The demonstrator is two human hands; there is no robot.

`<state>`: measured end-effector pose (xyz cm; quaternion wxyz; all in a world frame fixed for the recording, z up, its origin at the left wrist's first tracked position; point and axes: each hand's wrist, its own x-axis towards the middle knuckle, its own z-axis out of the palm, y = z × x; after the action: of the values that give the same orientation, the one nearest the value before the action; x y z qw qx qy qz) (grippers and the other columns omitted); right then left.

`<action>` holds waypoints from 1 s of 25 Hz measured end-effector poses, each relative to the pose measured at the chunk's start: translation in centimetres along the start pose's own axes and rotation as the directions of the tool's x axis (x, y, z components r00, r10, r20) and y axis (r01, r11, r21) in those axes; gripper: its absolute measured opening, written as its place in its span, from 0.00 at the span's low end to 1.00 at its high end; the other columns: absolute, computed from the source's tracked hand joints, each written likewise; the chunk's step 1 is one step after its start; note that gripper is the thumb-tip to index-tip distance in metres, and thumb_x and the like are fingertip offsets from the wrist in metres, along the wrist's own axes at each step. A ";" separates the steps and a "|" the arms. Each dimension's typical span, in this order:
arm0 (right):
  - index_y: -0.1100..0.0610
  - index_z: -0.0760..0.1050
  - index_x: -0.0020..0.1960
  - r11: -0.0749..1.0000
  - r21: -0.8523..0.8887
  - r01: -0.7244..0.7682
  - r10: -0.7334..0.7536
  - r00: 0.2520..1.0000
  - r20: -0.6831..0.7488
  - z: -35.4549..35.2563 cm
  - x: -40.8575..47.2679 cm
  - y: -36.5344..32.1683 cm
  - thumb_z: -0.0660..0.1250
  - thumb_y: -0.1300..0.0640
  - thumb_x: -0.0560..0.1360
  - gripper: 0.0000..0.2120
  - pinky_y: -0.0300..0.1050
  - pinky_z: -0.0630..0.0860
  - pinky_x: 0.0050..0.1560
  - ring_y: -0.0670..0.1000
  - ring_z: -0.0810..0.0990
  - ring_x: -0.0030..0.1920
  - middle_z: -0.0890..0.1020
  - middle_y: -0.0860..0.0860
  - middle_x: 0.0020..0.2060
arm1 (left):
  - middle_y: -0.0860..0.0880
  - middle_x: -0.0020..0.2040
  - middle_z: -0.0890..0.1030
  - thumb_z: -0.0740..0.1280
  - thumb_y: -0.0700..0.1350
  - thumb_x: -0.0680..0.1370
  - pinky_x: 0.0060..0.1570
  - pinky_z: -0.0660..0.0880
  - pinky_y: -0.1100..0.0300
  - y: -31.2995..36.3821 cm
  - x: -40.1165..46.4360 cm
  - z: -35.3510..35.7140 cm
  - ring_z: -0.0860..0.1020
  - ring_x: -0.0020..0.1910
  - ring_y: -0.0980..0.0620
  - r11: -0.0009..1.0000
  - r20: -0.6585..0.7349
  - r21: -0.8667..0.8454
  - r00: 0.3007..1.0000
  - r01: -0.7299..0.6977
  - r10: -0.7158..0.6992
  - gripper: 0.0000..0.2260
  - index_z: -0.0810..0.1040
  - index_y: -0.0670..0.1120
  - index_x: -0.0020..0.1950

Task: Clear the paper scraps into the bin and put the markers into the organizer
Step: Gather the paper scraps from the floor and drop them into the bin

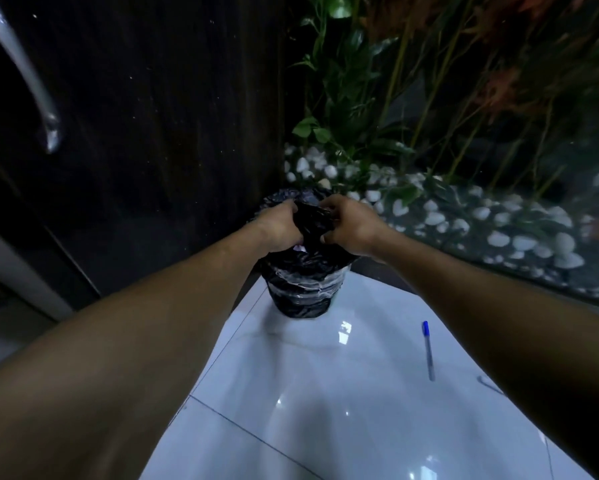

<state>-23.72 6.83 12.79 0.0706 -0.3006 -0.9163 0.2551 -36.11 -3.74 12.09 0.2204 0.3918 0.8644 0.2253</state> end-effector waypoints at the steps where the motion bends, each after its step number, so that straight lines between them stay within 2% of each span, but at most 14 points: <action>1: 0.54 0.68 0.73 1.000 -0.024 0.010 -0.010 1.000 -0.004 -0.4 -0.4 0.4 0.77 0.58 0.71 0.34 0.44 0.76 0.51 0.55 0.79 0.59 0.79 0.56 0.62 | 0.44 0.63 0.76 0.72 0.44 0.75 0.54 0.79 0.50 0.4 -0.1 0.0 0.78 0.55 0.45 1.000 -0.006 -0.002 1.000 -0.009 0.009 0.28 0.66 0.48 0.73; 3: 0.54 0.69 0.72 0.999 -0.041 0.014 -0.014 1.000 -0.011 -1.3 -1.6 1.4 0.77 0.57 0.71 0.33 0.47 0.77 0.56 0.55 0.79 0.60 0.79 0.55 0.63 | 0.44 0.60 0.76 0.71 0.45 0.76 0.48 0.77 0.53 1.4 -0.5 0.2 0.77 0.51 0.46 0.999 -0.036 -0.016 0.999 -0.038 0.037 0.23 0.68 0.47 0.70; 5: 0.54 0.70 0.71 0.997 -0.073 0.012 -0.013 1.000 -0.019 -2.6 -3.2 3.1 0.77 0.56 0.71 0.31 0.47 0.76 0.58 0.55 0.79 0.60 0.79 0.55 0.62 | 0.44 0.60 0.75 0.70 0.47 0.77 0.44 0.75 0.54 3.0 -1.0 0.8 0.77 0.50 0.46 0.996 -0.036 -0.029 0.996 -0.080 0.078 0.23 0.68 0.46 0.70; 8: 0.55 0.71 0.69 0.984 -0.174 -0.031 0.027 0.999 -0.023 -5.2 -6.1 6.5 0.77 0.55 0.71 0.30 0.44 0.75 0.58 0.55 0.80 0.61 0.80 0.55 0.62 | 0.45 0.64 0.72 0.69 0.49 0.78 0.48 0.73 0.53 6.0 -1.3 2.7 0.74 0.53 0.47 0.982 -0.023 -0.012 0.982 -0.186 0.186 0.23 0.67 0.47 0.71; 10: 0.57 0.69 0.71 0.965 -0.247 -0.088 0.090 0.996 -0.002 -7.0 -8.3 9.3 0.78 0.55 0.70 0.33 0.48 0.75 0.61 0.56 0.79 0.62 0.79 0.57 0.64 | 0.46 0.66 0.72 0.69 0.49 0.79 0.50 0.73 0.53 8.5 -1.5 4.5 0.73 0.54 0.49 0.960 -0.005 -0.003 0.960 -0.280 0.280 0.22 0.68 0.47 0.70; 13: 0.55 0.67 0.73 0.929 -0.317 -0.190 0.213 0.976 0.039 -9.2 -12.2 13.8 0.79 0.54 0.69 0.36 0.51 0.76 0.62 0.57 0.78 0.62 0.78 0.56 0.66 | 0.44 0.69 0.70 0.68 0.49 0.79 0.57 0.75 0.51 12.6 -2.2 8.3 0.72 0.57 0.48 0.925 0.069 0.019 0.923 -0.380 0.378 0.23 0.67 0.46 0.72; 16: 0.54 0.68 0.72 0.906 -0.344 -0.248 0.297 0.950 0.096 -10.8 -16.0 18.0 0.78 0.53 0.70 0.35 0.48 0.75 0.61 0.55 0.79 0.62 0.79 0.55 0.64 | 0.44 0.68 0.70 0.69 0.50 0.78 0.55 0.72 0.55 16.1 -3.2 13.4 0.72 0.64 0.45 0.880 0.160 0.068 0.876 -0.471 0.456 0.23 0.69 0.45 0.70; 21: 0.52 0.69 0.72 0.865 -0.369 -0.339 0.422 0.890 0.171 -11.3 -21.1 25.4 0.77 0.52 0.70 0.33 0.46 0.74 0.59 0.54 0.79 0.60 0.81 0.53 0.61 | 0.45 0.67 0.71 0.72 0.51 0.75 0.57 0.68 0.60 19.5 -5.1 21.8 0.72 0.64 0.47 0.815 0.358 0.101 0.785 -0.570 0.505 0.26 0.70 0.47 0.71; 25: 0.52 0.73 0.69 0.846 -0.362 -0.390 0.489 0.839 0.239 -10.3 -24.0 31.8 0.76 0.52 0.72 0.28 0.42 0.71 0.52 0.51 0.78 0.53 0.83 0.52 0.57 | 0.45 0.65 0.71 0.72 0.50 0.75 0.56 0.70 0.59 20.7 -5.8 27.5 0.73 0.64 0.47 0.792 0.460 0.129 0.744 -0.596 0.485 0.24 0.71 0.47 0.69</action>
<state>15.00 18.98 6.02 -0.1875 -0.4664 -0.8479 0.1686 -5.37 9.95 2.87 0.2633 0.6911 0.6689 0.0751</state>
